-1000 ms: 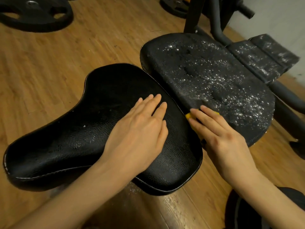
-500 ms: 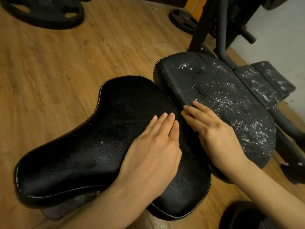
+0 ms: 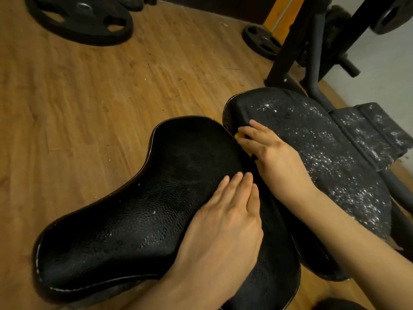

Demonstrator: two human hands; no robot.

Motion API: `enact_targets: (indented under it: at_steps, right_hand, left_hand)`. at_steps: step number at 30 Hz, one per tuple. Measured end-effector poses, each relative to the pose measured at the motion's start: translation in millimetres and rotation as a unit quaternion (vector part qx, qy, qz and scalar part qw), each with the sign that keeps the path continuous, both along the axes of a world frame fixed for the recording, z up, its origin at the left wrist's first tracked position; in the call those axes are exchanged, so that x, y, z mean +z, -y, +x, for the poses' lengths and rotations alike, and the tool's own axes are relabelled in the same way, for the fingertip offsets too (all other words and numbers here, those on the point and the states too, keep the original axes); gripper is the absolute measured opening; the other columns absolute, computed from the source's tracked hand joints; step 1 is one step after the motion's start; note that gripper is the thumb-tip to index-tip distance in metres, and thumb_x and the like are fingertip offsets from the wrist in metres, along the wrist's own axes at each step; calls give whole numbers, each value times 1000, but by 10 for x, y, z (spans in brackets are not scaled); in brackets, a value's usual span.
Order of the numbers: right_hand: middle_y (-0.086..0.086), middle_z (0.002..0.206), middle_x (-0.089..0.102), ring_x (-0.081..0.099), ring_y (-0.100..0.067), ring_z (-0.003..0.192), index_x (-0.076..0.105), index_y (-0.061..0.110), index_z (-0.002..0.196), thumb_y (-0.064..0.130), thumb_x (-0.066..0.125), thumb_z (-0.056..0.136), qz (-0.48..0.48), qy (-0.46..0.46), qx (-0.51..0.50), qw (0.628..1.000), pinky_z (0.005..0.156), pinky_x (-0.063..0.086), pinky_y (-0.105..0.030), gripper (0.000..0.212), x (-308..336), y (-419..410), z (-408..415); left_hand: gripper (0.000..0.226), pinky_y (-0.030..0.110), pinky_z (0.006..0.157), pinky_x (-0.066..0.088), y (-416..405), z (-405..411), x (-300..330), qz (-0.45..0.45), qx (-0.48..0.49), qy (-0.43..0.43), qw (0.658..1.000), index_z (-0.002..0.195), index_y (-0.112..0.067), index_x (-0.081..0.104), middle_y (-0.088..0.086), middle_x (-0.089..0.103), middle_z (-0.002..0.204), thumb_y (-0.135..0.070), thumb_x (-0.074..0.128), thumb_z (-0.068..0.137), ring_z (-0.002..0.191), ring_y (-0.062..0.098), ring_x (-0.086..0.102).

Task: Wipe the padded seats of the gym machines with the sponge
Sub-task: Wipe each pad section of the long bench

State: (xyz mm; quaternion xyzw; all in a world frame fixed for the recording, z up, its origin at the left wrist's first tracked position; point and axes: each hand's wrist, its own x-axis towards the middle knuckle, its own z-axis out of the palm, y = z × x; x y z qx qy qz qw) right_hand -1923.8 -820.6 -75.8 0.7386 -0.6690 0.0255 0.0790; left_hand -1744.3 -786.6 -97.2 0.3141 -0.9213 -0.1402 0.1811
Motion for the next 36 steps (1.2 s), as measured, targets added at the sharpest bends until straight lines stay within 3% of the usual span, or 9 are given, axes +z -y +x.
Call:
enact_targets:
  at_steps: [3, 6, 9, 12, 18, 24, 30, 34, 36]
  right_hand:
    - [-11, 131, 57, 38, -31, 138, 67, 5, 115, 2, 44, 91, 16, -43, 20, 999, 118, 23, -46, 33, -36, 695, 70]
    - [-12, 139, 52, 28, -32, 144, 64, 3, 120, -2, 50, 92, 23, -49, 4, 999, 119, 12, -41, 32, -75, 974, 88]
    - [-10, 142, 51, 31, -30, 143, 63, 6, 124, -6, 54, 89, -3, 28, -16, 999, 118, 20, -43, 39, -61, 322, 21]
    - [-3, 149, 44, 29, -21, 144, 53, 11, 137, 14, 49, 94, -28, 112, -67, 991, 119, 25, -40, 43, -57, -649, 57]
    - [0, 147, 46, 32, -21, 143, 56, 13, 133, 19, 36, 101, -52, 104, -102, 988, 115, 28, -48, 39, -46, -1863, 185]
    - [-4, 140, 51, 42, -21, 136, 59, 13, 128, 1, 54, 87, -194, 170, -177, 950, 118, 24, -47, 43, -257, -1859, 170]
    - [-6, 132, 58, 49, -24, 132, 67, 9, 117, 4, 63, 88, -253, 161, -115, 947, 114, 31, -50, 30, -428, -2006, 114]
    - [-12, 128, 61, 54, -23, 127, 64, 4, 117, 2, 65, 89, -414, 321, -200, 828, 115, 30, -52, 27, -426, -1899, -20]
    - [-15, 128, 60, 53, -26, 129, 63, 0, 116, -2, 66, 87, -462, 344, -225, 786, 115, 29, -53, 29, -530, -1846, 133]
  left_hand:
    - [51, 38, 108, 43, 1, -1, -10, -11, -3, 6, 1000, 125, 0, 63, 17, 58, 135, -23, 42, 85, 128, 25, 54]
    - [48, 37, 109, 42, -2, 10, 6, -11, 2, 2, 1000, 127, 0, 62, 17, 57, 137, -21, 46, 86, 130, 24, 53]
    - [50, 36, 110, 41, 8, 15, 25, 0, 2, -2, 1000, 128, 0, 61, 16, 57, 138, -22, 41, 88, 131, 24, 52]
    - [52, 37, 111, 41, 4, 29, 40, 5, 5, -2, 1000, 128, 0, 61, 16, 56, 138, -23, 38, 88, 131, 24, 52]
    - [47, 35, 111, 38, -5, 62, 71, -7, 0, 8, 1000, 129, -2, 61, 15, 57, 138, -23, 47, 89, 130, 23, 53]
    - [47, 33, 111, 23, -69, -83, 160, -25, -26, 5, 999, 134, -5, 57, 14, 52, 143, -24, 46, 93, 135, 24, 48]
    - [55, 20, 112, -1, -299, -431, 179, 1, -114, -7, 993, 154, -10, 22, 7, 14, 163, -29, 36, 104, 150, 15, 14]
    - [60, 17, 111, -11, -335, -473, 155, 9, -118, 23, 993, 156, -15, 11, 2, 0, 164, -36, 32, 104, 150, 10, 3]
    - [61, 11, 103, -19, -367, -479, 177, 16, -119, 39, 992, 156, -18, 9, -1, -3, 164, -39, 32, 104, 144, 3, -7]
